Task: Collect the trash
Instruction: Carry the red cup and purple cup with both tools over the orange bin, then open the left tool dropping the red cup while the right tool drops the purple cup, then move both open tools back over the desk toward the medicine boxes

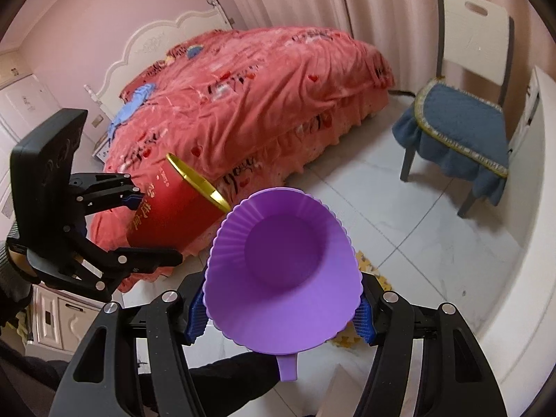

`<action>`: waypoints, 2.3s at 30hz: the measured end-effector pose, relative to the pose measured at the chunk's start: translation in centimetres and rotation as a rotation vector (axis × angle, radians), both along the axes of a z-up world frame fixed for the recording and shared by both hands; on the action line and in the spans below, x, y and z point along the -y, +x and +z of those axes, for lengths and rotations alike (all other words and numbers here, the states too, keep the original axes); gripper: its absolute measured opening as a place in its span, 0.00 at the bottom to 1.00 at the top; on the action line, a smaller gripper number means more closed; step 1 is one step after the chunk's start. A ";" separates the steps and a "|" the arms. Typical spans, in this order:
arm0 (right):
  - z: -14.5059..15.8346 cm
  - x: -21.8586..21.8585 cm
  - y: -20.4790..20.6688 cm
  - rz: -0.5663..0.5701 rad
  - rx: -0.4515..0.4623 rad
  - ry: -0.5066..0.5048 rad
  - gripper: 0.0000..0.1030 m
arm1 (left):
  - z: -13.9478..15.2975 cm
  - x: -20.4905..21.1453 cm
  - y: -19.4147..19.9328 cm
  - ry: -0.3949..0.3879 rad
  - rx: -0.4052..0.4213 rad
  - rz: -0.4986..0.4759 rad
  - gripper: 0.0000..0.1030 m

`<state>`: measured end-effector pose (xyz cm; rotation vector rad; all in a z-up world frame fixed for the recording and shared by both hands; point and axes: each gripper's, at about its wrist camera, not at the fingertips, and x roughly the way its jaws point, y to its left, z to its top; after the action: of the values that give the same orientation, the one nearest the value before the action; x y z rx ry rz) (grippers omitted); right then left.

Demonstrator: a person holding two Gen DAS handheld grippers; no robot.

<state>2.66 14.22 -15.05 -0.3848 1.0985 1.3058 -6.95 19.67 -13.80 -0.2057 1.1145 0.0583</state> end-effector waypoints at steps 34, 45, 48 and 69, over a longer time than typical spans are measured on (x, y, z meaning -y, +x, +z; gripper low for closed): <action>-11.2 -3.9 1.0 -0.066 -0.090 -0.155 0.67 | -8.3 -3.1 2.6 -0.062 -0.099 -0.014 0.72; -11.2 -3.8 0.9 -0.065 -0.093 -0.163 0.77 | -8.3 -3.3 2.7 -0.068 -0.103 -0.012 0.72; -10.5 -3.2 1.1 -0.068 -0.087 -0.153 0.77 | -7.8 -3.2 2.7 -0.060 -0.095 -0.017 0.72; -0.5 3.5 0.8 -0.108 -0.009 -0.050 0.90 | 0.8 1.2 2.8 0.072 -0.018 -0.051 0.92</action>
<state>3.45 10.69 -15.52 -0.3517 1.1458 1.1881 -4.17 18.46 -13.05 -0.1127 1.1328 0.0550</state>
